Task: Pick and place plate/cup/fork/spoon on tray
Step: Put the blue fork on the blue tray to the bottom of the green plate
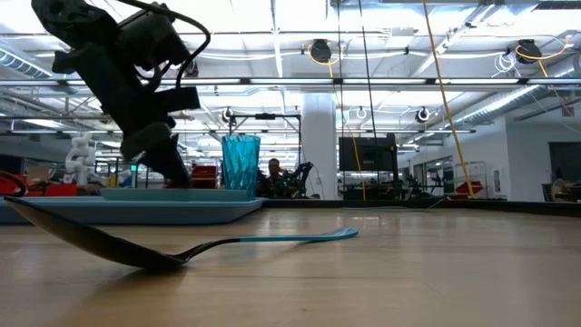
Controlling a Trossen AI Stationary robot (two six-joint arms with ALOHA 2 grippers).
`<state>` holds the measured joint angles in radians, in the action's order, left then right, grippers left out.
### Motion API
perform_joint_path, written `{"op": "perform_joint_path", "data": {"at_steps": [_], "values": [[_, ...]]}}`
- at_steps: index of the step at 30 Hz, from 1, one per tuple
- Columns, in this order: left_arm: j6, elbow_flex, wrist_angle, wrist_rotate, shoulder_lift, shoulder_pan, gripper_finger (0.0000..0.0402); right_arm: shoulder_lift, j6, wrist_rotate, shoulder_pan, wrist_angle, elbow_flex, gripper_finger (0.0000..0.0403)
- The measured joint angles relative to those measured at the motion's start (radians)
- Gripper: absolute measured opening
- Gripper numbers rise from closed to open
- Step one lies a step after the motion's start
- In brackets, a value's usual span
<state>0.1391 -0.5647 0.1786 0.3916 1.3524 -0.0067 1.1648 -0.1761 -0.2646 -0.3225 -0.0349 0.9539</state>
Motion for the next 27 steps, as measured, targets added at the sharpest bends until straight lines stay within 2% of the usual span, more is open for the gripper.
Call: {"op": "perform_joint_path", "data": {"at_steps": [3, 7, 14, 19, 24, 27], "values": [[0.000, -0.024, 0.005, -0.015, -0.006, 0.000, 0.0107, 0.000, 0.000, 0.000, 0.000, 0.000, -0.001, 0.0146], [0.001, -0.083, 0.031, -0.090, -0.012, -0.004, 0.0106, 0.000, 0.020, -0.020, 0.000, -0.002, -0.016, 0.0146], [-0.019, -0.200, 0.069, -0.169, -0.013, -0.075, 0.0106, 0.000, 0.110, -0.235, 0.000, 0.000, -0.052, 0.0146], [-0.112, -0.281, 0.070, -0.172, -0.013, -0.140, 0.0106, 0.000, 0.127, -0.263, 0.009, 0.003, -0.087, 0.0146], [-0.253, -0.318, 0.023, -0.171, -0.013, -0.161, 0.0106, 0.000, 0.224, -0.338, 0.085, 0.007, -0.138, 0.0146], [-0.313, -0.317, 0.013, -0.172, -0.013, -0.156, 0.0106, 0.000, 0.256, -0.338, 0.140, -0.004, -0.162, 0.0146]]}}
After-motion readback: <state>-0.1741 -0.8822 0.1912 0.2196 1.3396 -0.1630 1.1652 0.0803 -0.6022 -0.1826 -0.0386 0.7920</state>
